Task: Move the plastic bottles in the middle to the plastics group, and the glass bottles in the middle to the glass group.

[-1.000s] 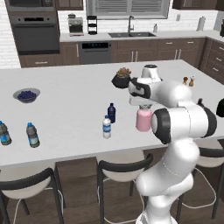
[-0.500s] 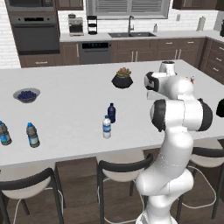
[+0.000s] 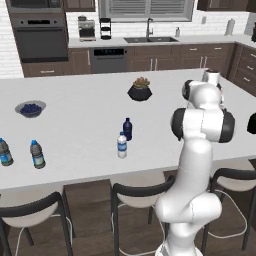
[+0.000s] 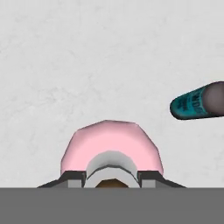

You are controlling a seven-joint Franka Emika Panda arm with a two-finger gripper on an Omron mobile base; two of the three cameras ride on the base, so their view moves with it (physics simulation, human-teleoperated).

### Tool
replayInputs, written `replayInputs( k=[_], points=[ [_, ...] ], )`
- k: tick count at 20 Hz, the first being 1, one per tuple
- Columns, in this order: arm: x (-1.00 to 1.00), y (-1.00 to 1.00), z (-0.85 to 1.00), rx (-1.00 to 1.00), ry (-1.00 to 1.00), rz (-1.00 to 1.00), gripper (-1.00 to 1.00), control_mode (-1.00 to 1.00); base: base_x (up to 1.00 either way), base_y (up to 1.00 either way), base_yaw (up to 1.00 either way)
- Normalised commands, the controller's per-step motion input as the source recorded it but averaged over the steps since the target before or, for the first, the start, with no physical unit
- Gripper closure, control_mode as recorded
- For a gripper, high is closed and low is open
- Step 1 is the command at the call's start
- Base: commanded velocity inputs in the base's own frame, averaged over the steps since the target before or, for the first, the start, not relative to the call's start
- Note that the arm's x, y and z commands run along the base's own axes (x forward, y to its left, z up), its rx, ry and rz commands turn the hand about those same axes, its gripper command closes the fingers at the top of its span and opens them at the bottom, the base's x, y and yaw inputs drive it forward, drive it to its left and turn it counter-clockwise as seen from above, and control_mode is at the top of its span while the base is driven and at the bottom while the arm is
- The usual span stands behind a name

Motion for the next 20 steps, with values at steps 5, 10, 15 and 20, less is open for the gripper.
replayInputs(
  k=[5, 10, 15, 20],
  points=[
    [0.06, -0.35, 0.00, 0.00, -0.06, -0.08, 1.00, -1.00, 0.00, 0.00, 0.00],
    [-0.01, -0.01, -0.02, 0.01, -0.06, 0.00, 1.00, -1.00, 0.00, 0.00, 0.00],
    [-0.12, -0.15, -0.18, 0.00, 0.00, -0.02, 1.00, -1.00, 0.00, 0.00, 0.00],
    [-0.12, -0.09, -0.23, 0.00, -0.01, -0.03, 1.00, -1.00, 0.00, 0.00, 0.00]
  ],
)
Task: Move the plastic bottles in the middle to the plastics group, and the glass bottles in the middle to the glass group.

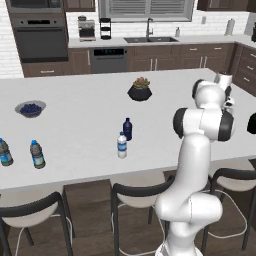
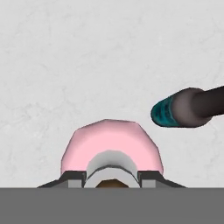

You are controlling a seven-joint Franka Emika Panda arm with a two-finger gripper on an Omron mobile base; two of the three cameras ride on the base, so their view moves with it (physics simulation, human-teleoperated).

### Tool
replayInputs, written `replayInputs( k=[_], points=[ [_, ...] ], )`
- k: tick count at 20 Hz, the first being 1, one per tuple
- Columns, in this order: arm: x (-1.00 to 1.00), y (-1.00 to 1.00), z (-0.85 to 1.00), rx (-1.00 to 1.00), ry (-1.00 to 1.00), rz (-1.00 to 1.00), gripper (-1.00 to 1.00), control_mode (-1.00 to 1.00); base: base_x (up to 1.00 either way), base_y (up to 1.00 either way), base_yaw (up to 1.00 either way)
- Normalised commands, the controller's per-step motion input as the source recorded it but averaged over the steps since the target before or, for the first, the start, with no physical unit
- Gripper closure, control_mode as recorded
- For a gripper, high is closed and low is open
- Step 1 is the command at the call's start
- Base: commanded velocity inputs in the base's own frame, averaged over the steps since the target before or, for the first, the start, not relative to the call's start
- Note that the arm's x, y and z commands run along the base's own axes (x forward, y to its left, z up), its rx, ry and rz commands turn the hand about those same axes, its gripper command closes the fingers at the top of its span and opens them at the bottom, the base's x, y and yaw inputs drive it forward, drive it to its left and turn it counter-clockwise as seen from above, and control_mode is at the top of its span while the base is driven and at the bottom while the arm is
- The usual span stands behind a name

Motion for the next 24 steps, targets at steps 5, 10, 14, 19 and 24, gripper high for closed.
replayInputs(
  k=[5, 10, 14, 19, 24],
  points=[
    [-0.09, -0.06, -0.40, 0.00, -0.03, -0.03, 1.00, -1.00, 0.00, 0.00, 0.00],
    [-0.12, 0.00, -0.35, 0.00, -0.02, -0.02, 1.00, -1.00, 0.00, 0.00, 0.00],
    [-0.05, 0.00, -0.02, 0.00, 0.00, 0.00, 1.00, -1.00, 0.00, 0.00, 0.00],
    [0.00, 0.00, 0.00, 0.00, 0.00, 0.00, -1.00, -1.00, 0.00, 0.00, 0.00],
    [0.00, 0.00, 0.17, -0.03, 0.00, 0.00, -1.00, -1.00, 0.00, 0.00, 0.00]
  ],
)
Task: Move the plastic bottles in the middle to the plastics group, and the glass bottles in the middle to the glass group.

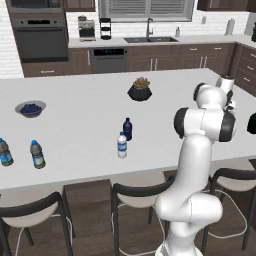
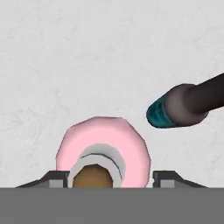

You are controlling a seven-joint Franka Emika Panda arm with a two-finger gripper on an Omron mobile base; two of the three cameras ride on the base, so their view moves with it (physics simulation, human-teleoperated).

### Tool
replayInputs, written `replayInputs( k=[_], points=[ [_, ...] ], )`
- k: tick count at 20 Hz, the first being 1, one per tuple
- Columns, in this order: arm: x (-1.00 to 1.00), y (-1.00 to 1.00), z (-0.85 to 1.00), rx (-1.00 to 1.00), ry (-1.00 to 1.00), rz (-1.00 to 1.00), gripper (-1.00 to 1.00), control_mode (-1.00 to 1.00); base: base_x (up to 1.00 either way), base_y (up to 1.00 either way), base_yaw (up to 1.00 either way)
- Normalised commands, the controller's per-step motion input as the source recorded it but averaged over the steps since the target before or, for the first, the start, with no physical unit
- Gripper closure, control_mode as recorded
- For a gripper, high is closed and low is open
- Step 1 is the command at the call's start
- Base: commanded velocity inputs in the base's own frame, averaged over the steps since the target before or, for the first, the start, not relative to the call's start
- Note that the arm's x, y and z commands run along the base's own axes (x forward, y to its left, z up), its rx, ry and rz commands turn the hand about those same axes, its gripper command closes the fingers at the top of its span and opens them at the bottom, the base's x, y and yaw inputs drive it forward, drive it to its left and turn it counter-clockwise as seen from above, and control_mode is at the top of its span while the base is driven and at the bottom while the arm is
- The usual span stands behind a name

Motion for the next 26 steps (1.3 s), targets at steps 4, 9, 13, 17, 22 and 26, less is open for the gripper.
replayInputs(
  k=[4, 9, 13, 17, 22, 26],
  points=[
    [-0.07, 0.13, 0.48, -0.08, -0.01, 0.00, -1.00, -1.00, 0.00, 0.00, 0.00],
    [-0.53, 0.44, 0.64, -0.07, -0.03, 0.05, -1.00, -1.00, 0.00, 0.00, 0.00],
    [-0.72, 0.99, 0.31, -0.08, 0.00, 0.32, -1.00, -1.00, 0.00, 0.00, 0.00],
    [-0.75, 1.00, 0.15, -0.08, 0.04, 0.40, -1.00, -1.00, 0.00, 0.00, 0.00],
    [-0.63, 1.00, 0.02, -0.02, -0.01, 0.31, -1.00, -1.00, 0.00, 0.00, 0.00],
    [-0.57, 1.00, 0.07, 0.00, -0.09, 0.23, -1.00, -1.00, 0.00, 0.00, 0.00]
  ],
)
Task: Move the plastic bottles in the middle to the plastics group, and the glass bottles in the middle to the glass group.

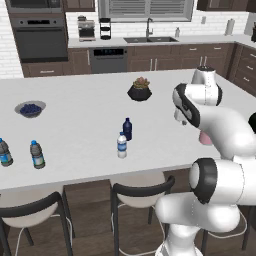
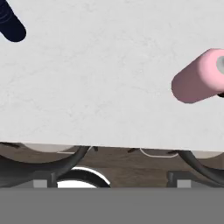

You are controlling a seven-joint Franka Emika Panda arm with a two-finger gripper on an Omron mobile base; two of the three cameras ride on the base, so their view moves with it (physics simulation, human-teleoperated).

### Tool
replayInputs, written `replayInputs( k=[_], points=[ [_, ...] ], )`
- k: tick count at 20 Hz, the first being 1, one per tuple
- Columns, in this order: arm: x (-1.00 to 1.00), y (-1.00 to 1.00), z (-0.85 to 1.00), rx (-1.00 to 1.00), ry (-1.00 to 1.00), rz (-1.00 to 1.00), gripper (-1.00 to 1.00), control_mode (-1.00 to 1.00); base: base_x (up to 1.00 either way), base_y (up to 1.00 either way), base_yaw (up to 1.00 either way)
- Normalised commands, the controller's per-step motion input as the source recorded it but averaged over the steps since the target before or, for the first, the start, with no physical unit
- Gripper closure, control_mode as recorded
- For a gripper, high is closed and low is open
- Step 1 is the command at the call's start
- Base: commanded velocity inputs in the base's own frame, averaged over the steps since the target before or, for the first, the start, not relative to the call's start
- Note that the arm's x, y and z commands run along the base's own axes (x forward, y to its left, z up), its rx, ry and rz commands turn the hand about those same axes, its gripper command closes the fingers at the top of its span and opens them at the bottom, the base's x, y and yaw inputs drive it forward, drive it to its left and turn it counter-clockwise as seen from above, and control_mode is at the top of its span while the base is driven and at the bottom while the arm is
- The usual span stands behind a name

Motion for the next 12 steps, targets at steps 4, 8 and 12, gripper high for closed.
replayInputs(
  k=[4, 8, 12],
  points=[
    [-0.52, 1.00, 0.18, 0.00, -0.17, 0.21, -1.00, -1.00, 0.00, 0.00, 0.00],
    [-0.46, 1.00, 0.29, 0.00, -0.23, 0.21, -1.00, -1.00, 0.00, 0.00, 0.00],
    [-0.15, 1.00, 0.28, 0.00, -0.14, 0.11, -1.00, -1.00, 0.00, 0.00, 0.00]
  ],
)
